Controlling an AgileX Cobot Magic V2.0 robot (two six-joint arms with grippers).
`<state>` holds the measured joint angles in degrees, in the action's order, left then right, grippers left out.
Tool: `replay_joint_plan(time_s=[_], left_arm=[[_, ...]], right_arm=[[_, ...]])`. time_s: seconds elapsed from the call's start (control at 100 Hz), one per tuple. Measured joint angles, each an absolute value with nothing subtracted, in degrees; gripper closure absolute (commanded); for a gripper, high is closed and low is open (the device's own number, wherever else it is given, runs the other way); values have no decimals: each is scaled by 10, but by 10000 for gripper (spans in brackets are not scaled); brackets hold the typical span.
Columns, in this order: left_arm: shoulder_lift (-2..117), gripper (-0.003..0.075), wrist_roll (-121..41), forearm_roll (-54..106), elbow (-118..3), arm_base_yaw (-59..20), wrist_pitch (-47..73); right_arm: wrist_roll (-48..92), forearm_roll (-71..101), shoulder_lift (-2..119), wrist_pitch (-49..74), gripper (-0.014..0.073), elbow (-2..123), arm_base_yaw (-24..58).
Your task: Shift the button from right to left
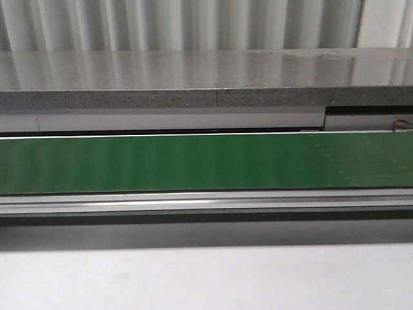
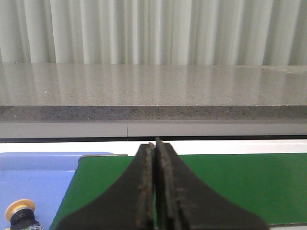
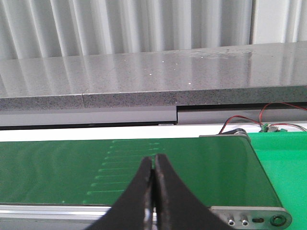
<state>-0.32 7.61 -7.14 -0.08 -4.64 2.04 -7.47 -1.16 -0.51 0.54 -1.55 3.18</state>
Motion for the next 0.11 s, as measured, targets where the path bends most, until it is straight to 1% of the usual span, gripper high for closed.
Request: replay_joint_plan(time_s=[0.11], left_arm=[[-3,740,76,-71,-1,-46,20]], right_arm=[[-75,-12,-5,5,661,-15,32]])
